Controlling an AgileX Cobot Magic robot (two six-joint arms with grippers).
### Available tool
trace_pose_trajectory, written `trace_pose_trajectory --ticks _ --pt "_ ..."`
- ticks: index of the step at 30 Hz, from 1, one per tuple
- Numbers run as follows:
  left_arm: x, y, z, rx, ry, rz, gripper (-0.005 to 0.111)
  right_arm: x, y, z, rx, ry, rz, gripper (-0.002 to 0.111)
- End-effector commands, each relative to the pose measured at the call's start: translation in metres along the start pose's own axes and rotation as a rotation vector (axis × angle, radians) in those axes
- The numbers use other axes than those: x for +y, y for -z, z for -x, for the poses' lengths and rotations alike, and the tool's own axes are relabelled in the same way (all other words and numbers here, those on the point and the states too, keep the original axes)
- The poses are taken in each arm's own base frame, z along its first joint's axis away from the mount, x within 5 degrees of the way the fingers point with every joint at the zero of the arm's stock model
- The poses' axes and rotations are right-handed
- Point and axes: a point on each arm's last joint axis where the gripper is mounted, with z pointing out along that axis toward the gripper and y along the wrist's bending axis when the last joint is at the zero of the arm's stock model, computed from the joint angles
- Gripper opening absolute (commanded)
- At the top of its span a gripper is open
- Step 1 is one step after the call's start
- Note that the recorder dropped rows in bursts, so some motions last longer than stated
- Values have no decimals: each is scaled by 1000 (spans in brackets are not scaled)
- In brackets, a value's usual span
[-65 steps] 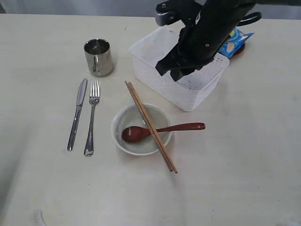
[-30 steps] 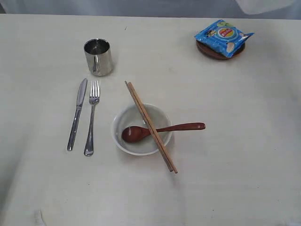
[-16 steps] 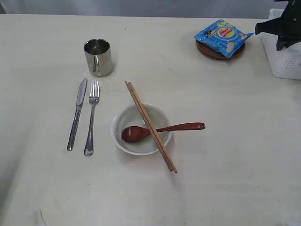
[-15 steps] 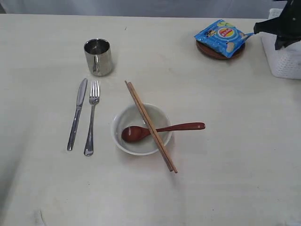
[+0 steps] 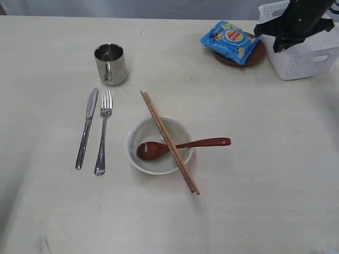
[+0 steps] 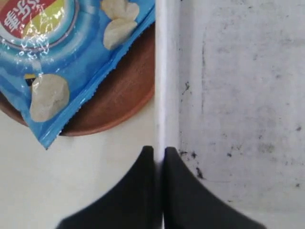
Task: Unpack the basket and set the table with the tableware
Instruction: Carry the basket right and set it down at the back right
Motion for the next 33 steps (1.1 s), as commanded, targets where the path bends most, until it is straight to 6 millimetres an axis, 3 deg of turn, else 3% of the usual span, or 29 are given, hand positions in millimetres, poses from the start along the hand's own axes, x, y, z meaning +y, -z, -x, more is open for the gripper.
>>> trace_pose_trajectory --ticks 1,6,15,19,25,33 --pt "0 0 0 -10 -5 -3 0 24 -13 -11 111 -10 80 -1" --pt "0 0 0 -10 -5 -3 0 40 -13 -13 139 21 97 -1" --pt "0 0 0 -10 -5 -3 0 95 -10 -20 210 144 163 -1" --pt "0 0 0 -10 -5 -3 0 107 -8 -27 268 158 187 -1" --pt "0 0 0 -10 -5 -3 0 125 13 -28 269 163 263 -1" --pt "0 0 0 -10 -5 -3 0 124 18 -30 295 135 260 -1"
